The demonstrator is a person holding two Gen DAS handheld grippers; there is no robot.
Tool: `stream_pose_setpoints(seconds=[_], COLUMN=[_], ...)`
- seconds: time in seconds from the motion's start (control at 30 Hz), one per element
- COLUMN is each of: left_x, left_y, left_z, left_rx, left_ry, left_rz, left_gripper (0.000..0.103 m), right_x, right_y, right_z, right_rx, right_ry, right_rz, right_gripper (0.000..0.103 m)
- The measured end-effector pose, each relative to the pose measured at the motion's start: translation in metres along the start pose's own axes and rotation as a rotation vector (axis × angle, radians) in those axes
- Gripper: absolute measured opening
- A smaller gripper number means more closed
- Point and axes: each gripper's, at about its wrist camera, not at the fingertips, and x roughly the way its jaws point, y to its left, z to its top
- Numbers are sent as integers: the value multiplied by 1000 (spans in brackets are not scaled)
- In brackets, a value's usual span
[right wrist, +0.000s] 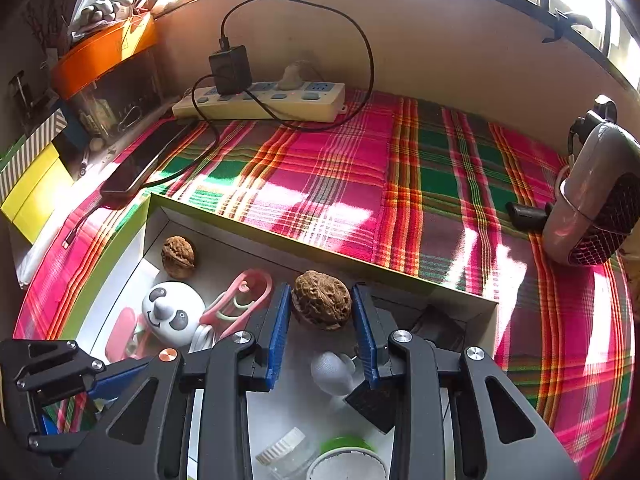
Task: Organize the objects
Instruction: 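Lower and open both grippers to release walnut and cable in the tray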
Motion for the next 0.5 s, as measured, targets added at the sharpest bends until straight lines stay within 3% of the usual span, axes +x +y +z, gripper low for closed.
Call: stream_pose_setpoints(seconds=[0.5], left_x=[3], left_y=[2], left_z=[0], left_rx=[-16], left_ry=[8], left_rz=[-4], left_gripper=[14], right_x=[8], right_y=[1], right_z=[-1], right_rx=[-1], right_ry=[31], right_rz=[-20], right_gripper=[33])
